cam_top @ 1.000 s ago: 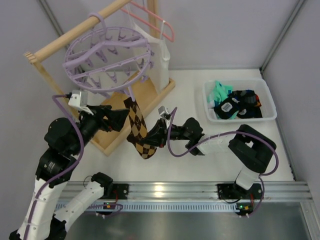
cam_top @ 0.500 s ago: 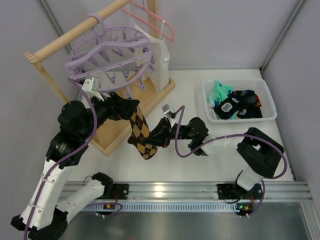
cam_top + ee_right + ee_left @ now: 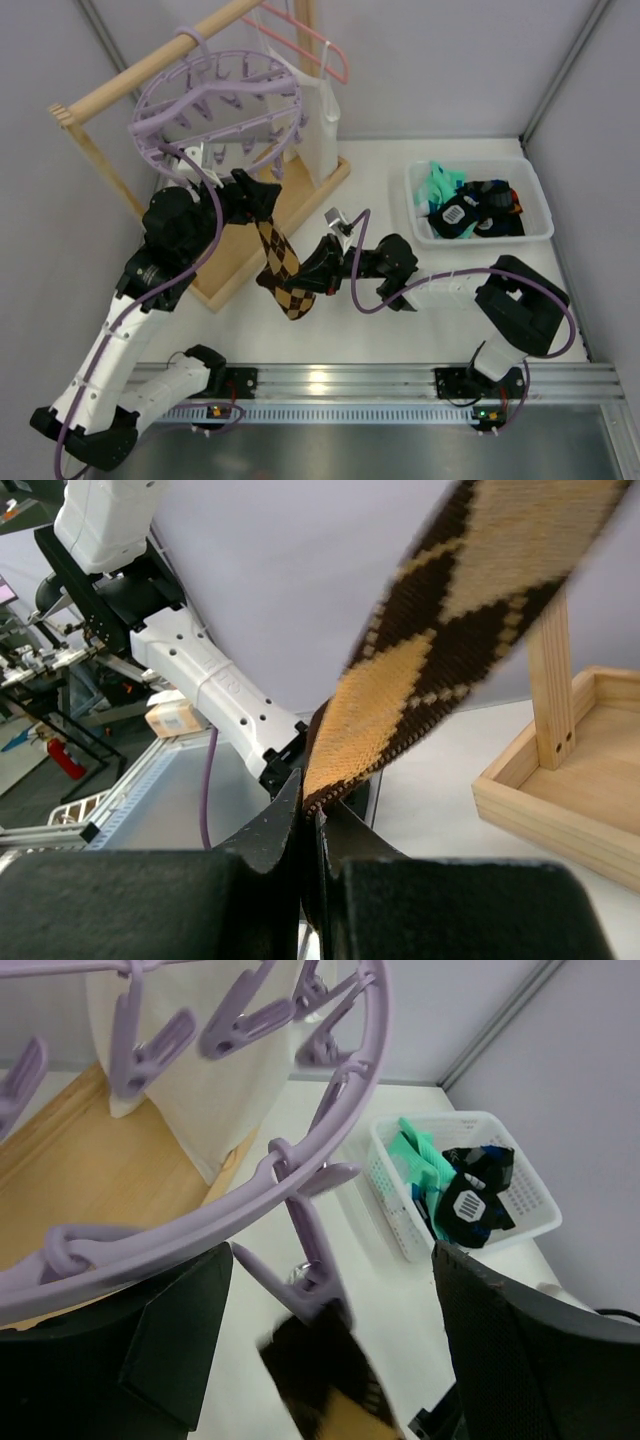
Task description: Remove the socks clipped to the hanger
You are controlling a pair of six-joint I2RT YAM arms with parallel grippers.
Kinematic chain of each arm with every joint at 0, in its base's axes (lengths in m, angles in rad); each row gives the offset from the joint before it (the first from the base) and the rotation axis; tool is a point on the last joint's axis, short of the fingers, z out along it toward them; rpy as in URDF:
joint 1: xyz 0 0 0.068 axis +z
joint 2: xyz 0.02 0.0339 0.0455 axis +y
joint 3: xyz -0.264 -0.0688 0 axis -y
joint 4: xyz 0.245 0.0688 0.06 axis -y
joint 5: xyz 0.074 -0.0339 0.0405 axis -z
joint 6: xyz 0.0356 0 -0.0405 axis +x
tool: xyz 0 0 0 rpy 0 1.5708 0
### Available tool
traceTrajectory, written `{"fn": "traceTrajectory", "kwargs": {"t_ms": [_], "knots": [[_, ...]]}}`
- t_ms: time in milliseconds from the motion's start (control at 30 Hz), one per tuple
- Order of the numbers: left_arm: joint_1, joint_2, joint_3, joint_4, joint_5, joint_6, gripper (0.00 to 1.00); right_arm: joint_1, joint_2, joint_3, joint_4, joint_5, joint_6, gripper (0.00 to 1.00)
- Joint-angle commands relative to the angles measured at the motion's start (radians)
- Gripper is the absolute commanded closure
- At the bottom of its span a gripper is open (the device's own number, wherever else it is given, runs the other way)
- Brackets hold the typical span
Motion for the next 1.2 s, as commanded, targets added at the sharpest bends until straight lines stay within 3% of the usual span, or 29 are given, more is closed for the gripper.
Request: {"fn": "traceTrajectory", "kwargs": {"t_ms": [0,500,800,1000,1167], "knots": [[0.003,0.004,-0.021,0.090,-0.084,-0.001,0.16,-0.001,-0.037,0.031,0.221,-0.064,0.024,1.00],[0.003,0.049,-0.019,0.148,-0.130,0.005,0.23,0.006,-0.014,0.059,0.224,-0.087,0.044,1.00],[0.005,0.081,0.018,0.148,-0.211,0.032,0.39,0.021,0.012,0.074,0.213,-0.089,0.036,1.00],[0.003,0.093,0.041,0.147,-0.179,0.037,0.37,0.027,0.026,0.082,0.181,-0.084,0.010,1.00],[0.003,0.086,0.047,0.145,-0.210,0.040,0.29,0.030,0.035,0.087,0.164,-0.084,-0.002,1.00]]}}
